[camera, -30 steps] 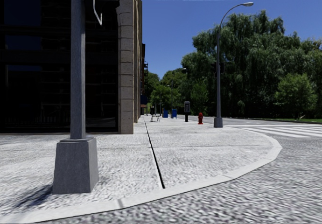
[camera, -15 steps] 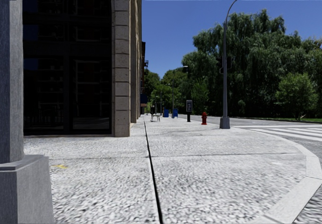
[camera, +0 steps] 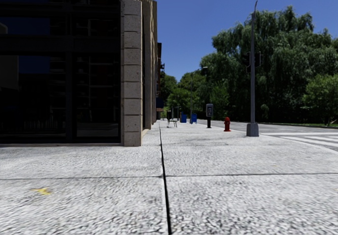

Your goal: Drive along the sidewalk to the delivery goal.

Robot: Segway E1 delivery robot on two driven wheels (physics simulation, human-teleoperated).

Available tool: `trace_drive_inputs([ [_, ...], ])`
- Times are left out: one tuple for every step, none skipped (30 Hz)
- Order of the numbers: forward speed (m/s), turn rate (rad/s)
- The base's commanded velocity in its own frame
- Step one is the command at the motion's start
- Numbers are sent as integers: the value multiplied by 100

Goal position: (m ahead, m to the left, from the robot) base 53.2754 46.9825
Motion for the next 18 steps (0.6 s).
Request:
trace_drive_inputs([
  [131, 0],
  [131, 0],
  [131, 0],
  [131, 0],
  [131, 0],
  [131, 0],
  [131, 0],
  [131, 0],
  [131, 0],
  [131, 0],
  [131, 0],
  [131, 0],
  [131, 0],
  [131, 0],
  [131, 0],
  [131, 0],
  [131, 0],
  [131, 0],
])
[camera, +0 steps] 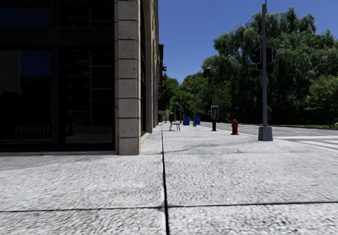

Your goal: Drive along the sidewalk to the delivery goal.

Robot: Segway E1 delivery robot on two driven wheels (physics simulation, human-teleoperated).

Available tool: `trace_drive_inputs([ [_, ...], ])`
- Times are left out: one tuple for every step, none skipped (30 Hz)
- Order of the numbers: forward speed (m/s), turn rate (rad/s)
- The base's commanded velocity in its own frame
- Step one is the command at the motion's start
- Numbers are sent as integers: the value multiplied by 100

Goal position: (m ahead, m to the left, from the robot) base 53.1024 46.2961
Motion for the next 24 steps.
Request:
trace_drive_inputs([
  [131, 0],
  [131, 0],
  [131, 0],
  [131, 0],
  [131, 0],
  [131, 0],
  [131, 0],
  [131, 0],
  [131, 0],
  [131, 0],
  [131, 0],
  [131, 0],
  [131, 0],
  [131, 0],
  [131, 0],
  [131, 0],
  [131, 0],
  [131, 0],
  [131, 0],
  [145, 0],
  [200, -11],
  [200, -11],
  [200, -29],
  [200, -35],
])
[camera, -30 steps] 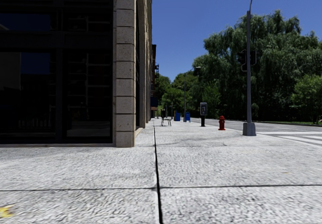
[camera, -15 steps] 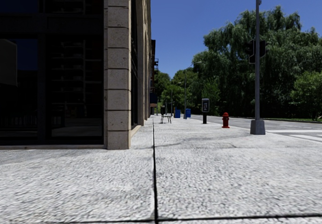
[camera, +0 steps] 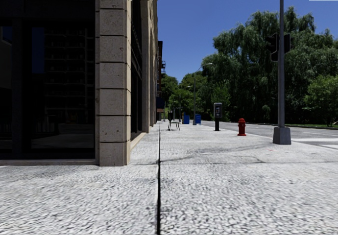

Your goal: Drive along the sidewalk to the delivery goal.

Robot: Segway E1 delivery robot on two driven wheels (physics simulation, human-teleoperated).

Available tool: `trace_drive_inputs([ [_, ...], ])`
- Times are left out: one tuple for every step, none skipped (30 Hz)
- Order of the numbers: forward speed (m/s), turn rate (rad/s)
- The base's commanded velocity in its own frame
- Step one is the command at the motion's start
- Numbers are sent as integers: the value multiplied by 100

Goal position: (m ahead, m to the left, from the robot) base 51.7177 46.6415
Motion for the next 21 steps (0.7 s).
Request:
trace_drive_inputs([
  [200, -37],
  [200, -37],
  [200, -38],
  [200, -38],
  [200, -38],
  [200, -38],
  [200, -38],
  [200, -38],
  [200, -38],
  [200, -38],
  [200, -38],
  [200, -38],
  [200, -38],
  [200, -37],
  [200, -36],
  [200, -36],
  [200, -35],
  [200, -35],
  [200, -35],
  [200, -31],
  [200, -31],
])
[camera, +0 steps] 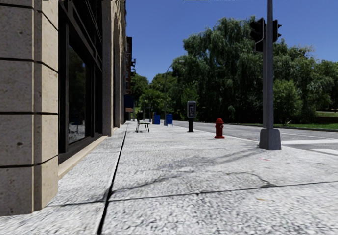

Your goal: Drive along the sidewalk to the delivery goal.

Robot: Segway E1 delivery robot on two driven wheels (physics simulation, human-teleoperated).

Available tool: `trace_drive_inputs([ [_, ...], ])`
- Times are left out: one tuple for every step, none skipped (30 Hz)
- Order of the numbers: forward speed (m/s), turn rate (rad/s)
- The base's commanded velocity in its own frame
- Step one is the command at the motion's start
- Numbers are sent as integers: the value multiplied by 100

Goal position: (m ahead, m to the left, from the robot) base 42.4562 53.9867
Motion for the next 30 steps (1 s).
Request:
trace_drive_inputs([
  [200, -24],
  [200, -16],
  [200, 0],
  [200, 0],
  [200, 0],
  [200, 0],
  [200, 0],
  [200, 0],
  [200, 0],
  [200, 0],
  [200, 0],
  [200, 0],
  [200, 0],
  [200, 0],
  [200, 0],
  [200, 0],
  [200, 0],
  [200, 0],
  [200, 0],
  [200, 0],
  [200, 0],
  [200, 0],
  [200, 0],
  [200, 0],
  [200, 0],
  [200, 0],
  [200, 0],
  [200, 0],
  [200, 0],
  [200, 0],
])
